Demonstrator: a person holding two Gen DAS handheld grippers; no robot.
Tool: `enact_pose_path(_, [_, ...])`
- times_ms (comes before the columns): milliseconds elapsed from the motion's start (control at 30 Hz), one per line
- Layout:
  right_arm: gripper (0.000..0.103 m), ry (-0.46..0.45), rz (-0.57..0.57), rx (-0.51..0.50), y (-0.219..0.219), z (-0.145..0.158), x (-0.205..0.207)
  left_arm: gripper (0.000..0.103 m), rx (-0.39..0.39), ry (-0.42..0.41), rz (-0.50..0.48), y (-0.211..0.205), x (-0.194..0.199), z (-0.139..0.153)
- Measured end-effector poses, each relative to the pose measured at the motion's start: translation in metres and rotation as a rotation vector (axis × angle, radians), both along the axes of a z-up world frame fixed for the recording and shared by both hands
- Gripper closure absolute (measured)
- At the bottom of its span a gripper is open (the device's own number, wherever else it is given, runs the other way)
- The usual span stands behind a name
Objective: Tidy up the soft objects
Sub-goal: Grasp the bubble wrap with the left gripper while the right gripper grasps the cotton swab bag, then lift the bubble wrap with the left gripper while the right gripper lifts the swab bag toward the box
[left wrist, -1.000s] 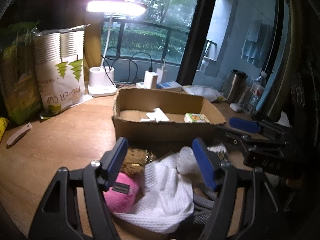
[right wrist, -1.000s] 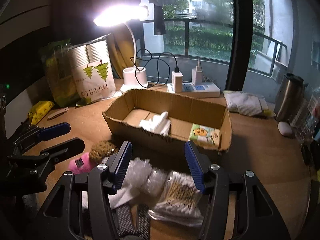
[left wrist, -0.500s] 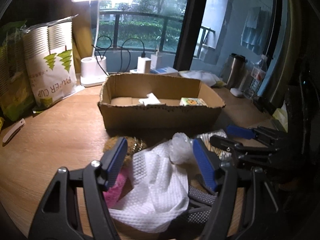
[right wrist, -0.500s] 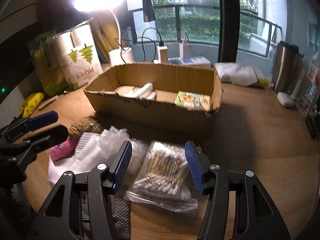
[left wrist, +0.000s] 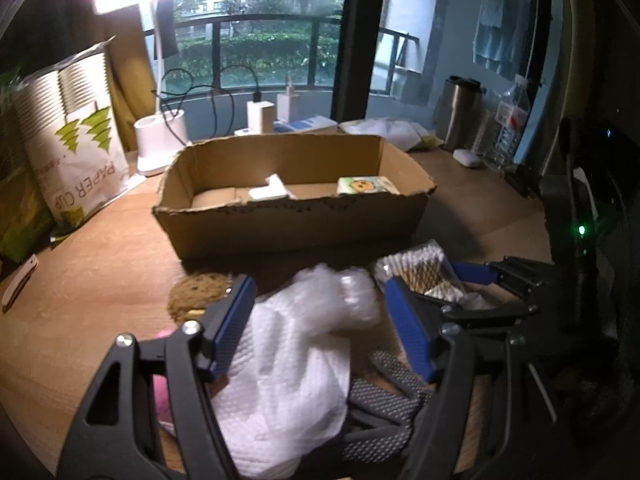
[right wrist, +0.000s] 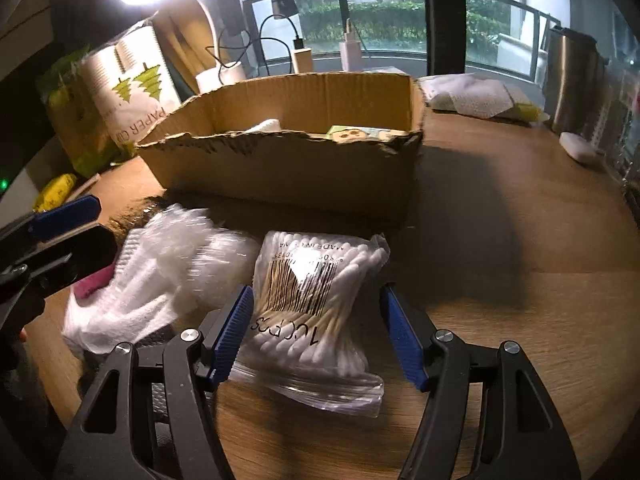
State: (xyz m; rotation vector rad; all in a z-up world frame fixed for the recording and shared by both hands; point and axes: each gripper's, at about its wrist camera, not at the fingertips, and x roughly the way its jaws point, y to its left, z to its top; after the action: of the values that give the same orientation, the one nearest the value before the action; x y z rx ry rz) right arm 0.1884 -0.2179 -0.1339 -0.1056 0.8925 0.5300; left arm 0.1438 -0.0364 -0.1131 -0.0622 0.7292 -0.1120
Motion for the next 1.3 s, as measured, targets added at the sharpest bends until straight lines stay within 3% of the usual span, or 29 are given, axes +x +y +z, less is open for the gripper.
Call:
enact_pose_path(133, [0.047,0.003,-0.001,0.014,-0.011,0.001,0.001,0.034,0.034,0.017,-0.021,-0.015,0.01,-0.004])
enact_pose_path(567, [0.058,0.017,0.006,0.075,-0.04,0.005,0.01,0.034,0.127,0.156,-0.007,-0.038,0.046,-0.037])
enact_pose_path(767, [0.061,0.013,0.01,0.101,-0.048,0.008,0.012,0.034,0.158,0.161,-0.014,-0.042,0.049,-0.04])
enact_pose_path(867, [0.062,0.006,0.01,0.111,-0.05,0.011,0.011,0.035,0.141,0.162,-0.035,-0.042,0.049,-0.04])
enact_pose_path(1033, [0.062,-0.016,0.005,0.114,-0.052,0.019,0.008,0.047,0.113,0.151,-0.056,-0.04,0.044,-0.037])
enact_pose_path(1300, [0.062,-0.048,0.001,0.104,-0.049,0.032,0.002,0.048,0.057,0.079,-0.059,-0.032,0.029,-0.013])
